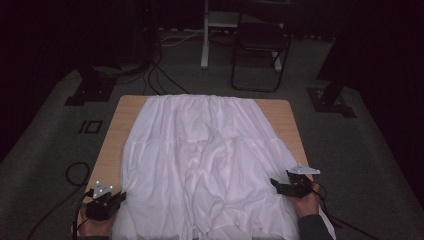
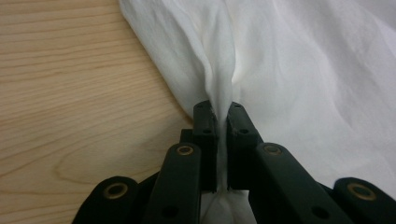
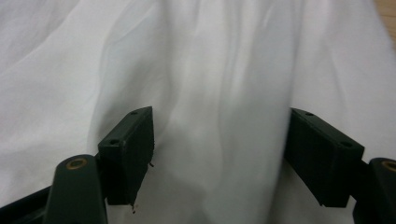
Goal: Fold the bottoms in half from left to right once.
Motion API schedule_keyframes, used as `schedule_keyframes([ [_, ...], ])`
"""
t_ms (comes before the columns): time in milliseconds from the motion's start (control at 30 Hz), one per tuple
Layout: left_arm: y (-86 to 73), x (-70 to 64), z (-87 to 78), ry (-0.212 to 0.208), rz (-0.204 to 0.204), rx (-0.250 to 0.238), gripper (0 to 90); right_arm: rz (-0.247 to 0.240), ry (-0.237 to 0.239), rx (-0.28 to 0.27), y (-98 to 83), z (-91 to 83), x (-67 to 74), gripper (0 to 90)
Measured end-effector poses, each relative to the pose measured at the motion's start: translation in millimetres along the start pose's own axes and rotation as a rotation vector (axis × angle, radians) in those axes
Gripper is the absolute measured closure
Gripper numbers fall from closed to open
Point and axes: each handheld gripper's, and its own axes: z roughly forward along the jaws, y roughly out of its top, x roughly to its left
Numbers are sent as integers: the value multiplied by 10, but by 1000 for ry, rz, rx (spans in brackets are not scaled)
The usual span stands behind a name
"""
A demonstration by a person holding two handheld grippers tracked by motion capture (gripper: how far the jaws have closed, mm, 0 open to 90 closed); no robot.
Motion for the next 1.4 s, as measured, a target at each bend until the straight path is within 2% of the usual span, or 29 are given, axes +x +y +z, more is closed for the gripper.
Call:
schedule_keyframes([
  [200, 15, 60, -32, 54, 15, 2, 856, 19, -73, -50, 31, -190, -91, 215],
  [300, 21, 92, -72, 74, 13, -13, 857, 18, -112, -41, 7, -266, -145, 192],
  [367, 41, 129, -107, 109, 29, -17, 856, 17, -136, -26, -14, -317, -189, 144],
  [467, 96, 251, -188, 167, 24, -37, 857, 38, -155, -10, -65, -387, -284, 121],
  [567, 156, 368, -269, 189, 3, -65, 857, 72, -147, 14, -146, -423, -369, 105],
  [600, 171, 389, -291, 193, 2, -72, 857, 78, -159, 23, -178, -428, -381, 104],
  [667, 190, 408, -317, 200, 2, -81, 857, 86, -154, 47, -238, -440, -400, 103],
  [733, 197, 410, -320, 201, 1, -88, 857, 92, -166, 48, -280, -456, -402, 102],
  [900, 186, 415, -302, 202, 0, -88, 857, 116, -125, 58, -301, -438, -404, 101],
  [933, 183, 417, -299, 201, -2, -89, 857, 121, -116, 67, -300, -422, -396, 101],
  [1000, 177, 423, -300, 201, 2, -88, 857, 130, -136, 67, -277, -416, -344, 101],
  [1133, 175, 422, -285, 201, -1, -86, 856, 78, -67, -31, -104, -527, -85, 101],
  [1167, 176, 421, -282, 200, -2, -88, 857, 60, -27, -37, -61, -520, -14, 100],
  [1200, 175, 419, -281, 199, -2, -90, 857, 44, 1, -30, -26, -489, 56, 99],
  [1267, 172, 416, -280, 201, 2, -91, 857, -4, 14, 5, 5, -378, 175, 100],
  [1367, 173, 448, -284, 209, -1, -91, 857, -56, -43, 80, -27, -185, 249, 101],
  [1400, 175, 471, -287, 216, -4, -91, 857, -64, -45, 99, -43, -146, 255, 111],
])
